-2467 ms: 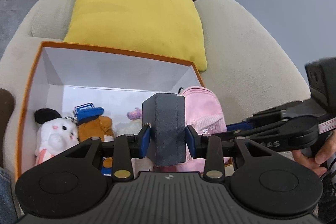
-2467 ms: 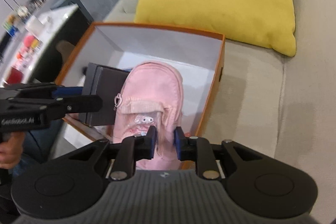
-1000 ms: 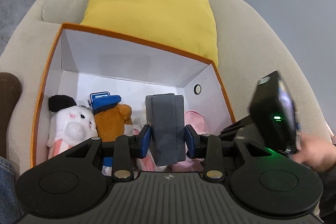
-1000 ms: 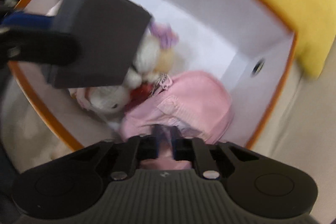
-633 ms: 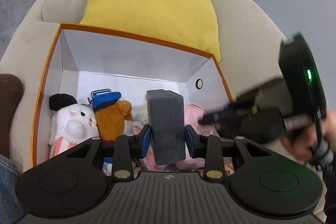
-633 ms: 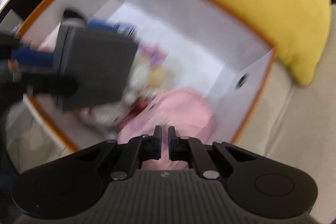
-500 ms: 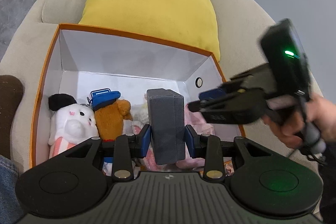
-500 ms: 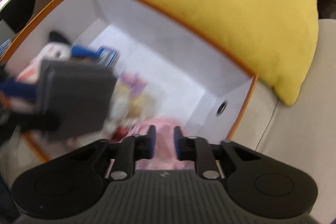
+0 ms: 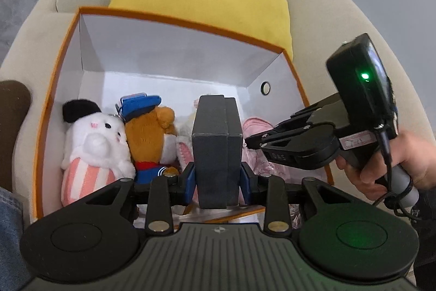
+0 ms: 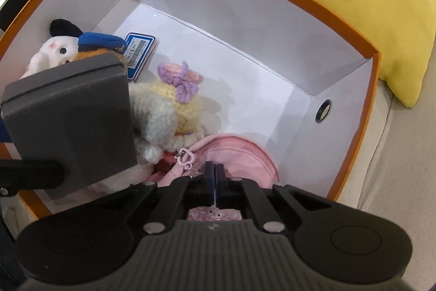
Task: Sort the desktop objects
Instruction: 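Lower the grey case into the box and open the left gripper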
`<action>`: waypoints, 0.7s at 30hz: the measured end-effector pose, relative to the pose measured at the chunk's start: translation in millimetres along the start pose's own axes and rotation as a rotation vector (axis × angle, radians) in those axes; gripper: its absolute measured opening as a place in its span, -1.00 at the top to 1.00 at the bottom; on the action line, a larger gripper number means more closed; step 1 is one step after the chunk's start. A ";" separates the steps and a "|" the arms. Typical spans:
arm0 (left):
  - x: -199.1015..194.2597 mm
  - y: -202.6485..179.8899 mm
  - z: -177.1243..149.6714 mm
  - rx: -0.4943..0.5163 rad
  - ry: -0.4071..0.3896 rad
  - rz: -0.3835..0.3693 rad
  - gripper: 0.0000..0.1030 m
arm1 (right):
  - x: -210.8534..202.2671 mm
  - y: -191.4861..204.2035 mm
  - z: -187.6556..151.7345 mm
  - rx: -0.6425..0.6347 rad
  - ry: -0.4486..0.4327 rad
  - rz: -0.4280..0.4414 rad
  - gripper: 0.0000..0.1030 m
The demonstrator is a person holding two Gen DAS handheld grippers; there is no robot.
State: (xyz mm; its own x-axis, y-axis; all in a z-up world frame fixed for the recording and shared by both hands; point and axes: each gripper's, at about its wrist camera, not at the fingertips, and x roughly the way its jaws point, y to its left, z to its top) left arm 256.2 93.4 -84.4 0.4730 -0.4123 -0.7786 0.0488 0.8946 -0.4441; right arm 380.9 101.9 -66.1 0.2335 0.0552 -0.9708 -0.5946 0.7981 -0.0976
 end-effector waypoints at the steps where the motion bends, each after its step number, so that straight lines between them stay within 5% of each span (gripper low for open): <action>1: -2.7 -1.4 -0.4 0.002 -0.008 -0.005 0.28 | -6.3 1.4 -1.8 -0.007 -0.021 -0.007 0.92; 11: -22.8 -48.6 30.3 0.121 -0.052 0.029 0.28 | -80.1 -39.4 -25.4 -0.034 -0.243 -0.010 0.81; 16: 17.2 -69.6 75.5 0.111 0.036 0.056 0.28 | -95.8 -80.7 -35.2 0.072 -0.338 -0.087 0.76; 21: 64.9 -71.8 101.3 0.087 0.124 0.103 0.28 | -81.4 -105.9 -44.1 0.163 -0.359 -0.048 0.73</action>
State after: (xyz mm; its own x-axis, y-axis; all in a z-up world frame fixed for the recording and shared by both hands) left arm 372.5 19.8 -58.1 0.3676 -0.3312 -0.8690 0.0847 0.9425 -0.3234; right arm 390.9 -13.6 13.6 0.5294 0.1991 -0.8247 -0.4537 0.8878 -0.0769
